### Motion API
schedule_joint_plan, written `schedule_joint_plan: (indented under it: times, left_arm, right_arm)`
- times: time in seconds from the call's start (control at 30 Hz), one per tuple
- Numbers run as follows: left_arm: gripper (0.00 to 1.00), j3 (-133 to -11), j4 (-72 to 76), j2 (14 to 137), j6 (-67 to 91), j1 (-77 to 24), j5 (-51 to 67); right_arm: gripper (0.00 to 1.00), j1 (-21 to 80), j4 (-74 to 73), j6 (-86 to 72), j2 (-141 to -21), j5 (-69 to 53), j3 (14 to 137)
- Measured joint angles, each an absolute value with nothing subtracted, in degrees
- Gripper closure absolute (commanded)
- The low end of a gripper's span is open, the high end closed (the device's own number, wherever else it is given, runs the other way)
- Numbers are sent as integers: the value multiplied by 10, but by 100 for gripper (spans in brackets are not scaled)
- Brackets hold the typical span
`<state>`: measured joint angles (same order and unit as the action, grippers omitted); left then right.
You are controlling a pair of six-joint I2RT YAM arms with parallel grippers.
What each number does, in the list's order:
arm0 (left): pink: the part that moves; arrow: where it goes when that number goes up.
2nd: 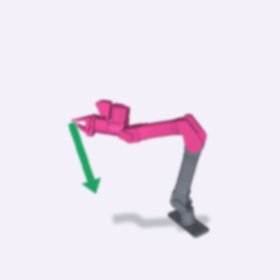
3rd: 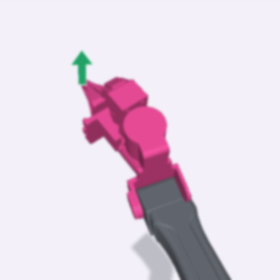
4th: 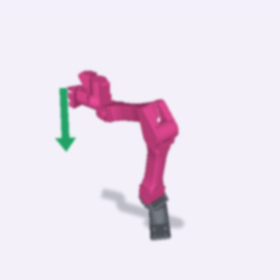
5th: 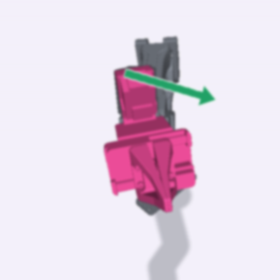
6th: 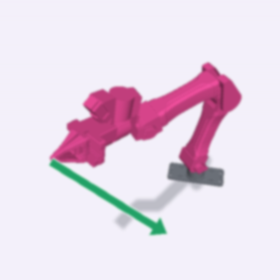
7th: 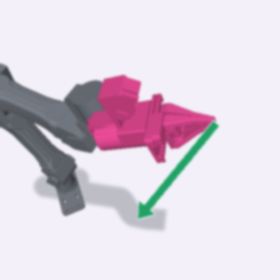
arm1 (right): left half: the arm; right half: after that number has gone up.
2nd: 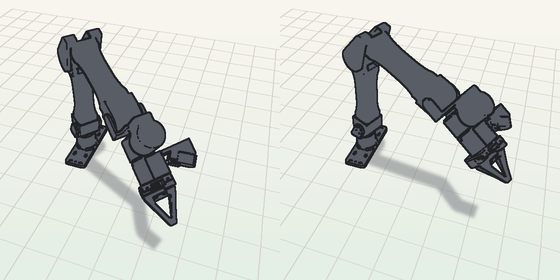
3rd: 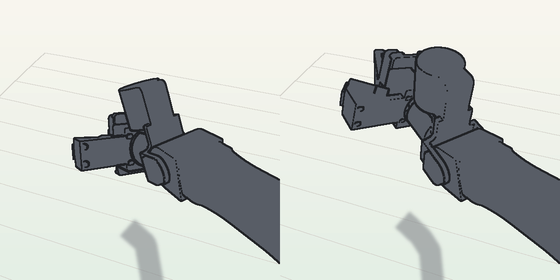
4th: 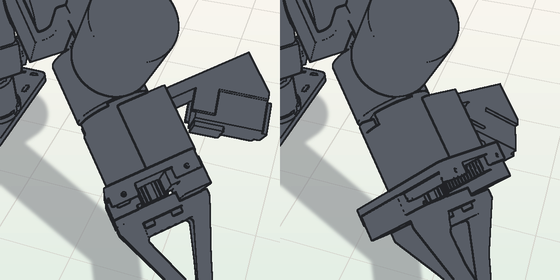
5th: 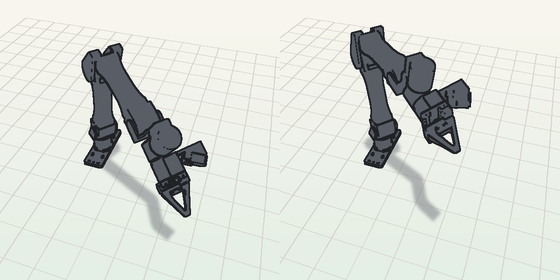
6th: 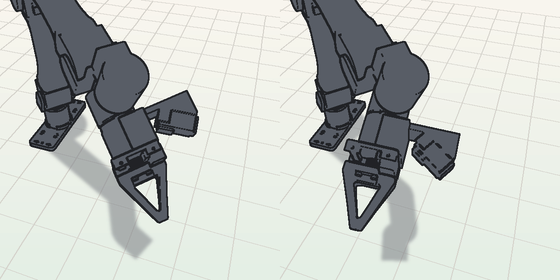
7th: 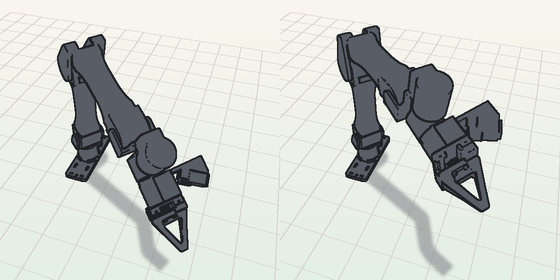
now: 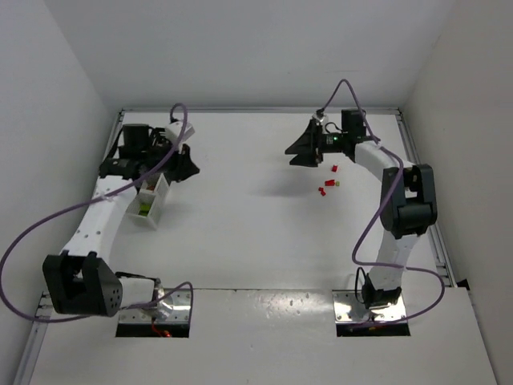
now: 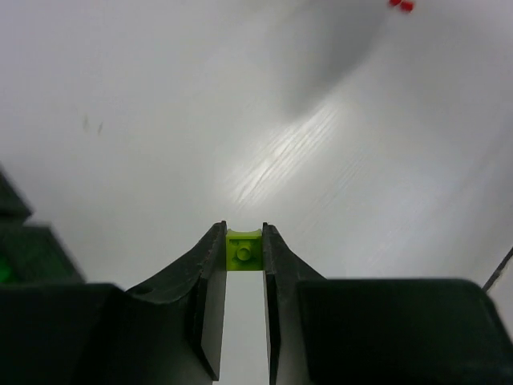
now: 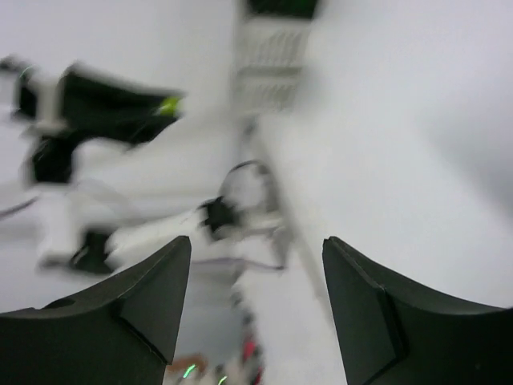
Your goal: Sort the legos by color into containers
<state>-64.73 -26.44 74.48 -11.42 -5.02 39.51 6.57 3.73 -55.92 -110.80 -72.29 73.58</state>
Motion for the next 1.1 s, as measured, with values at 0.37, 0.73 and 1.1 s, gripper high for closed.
schedule_joint_plan:
  times: [0.37, 0.73, 1.1]
  left_arm:
    - [100, -642, -569, 653, -391, 170, 321]
    - [82, -616, -603, 726, -461, 262, 306]
    - [45, -623, -544, 791, -435, 263, 296]
  right_arm:
    - [29, 50, -350, -34, -1039, -326, 823]
    - [23, 50, -407, 128, -1034, -162, 775]
    - [22, 47, -400, 157, -1034, -88, 757]
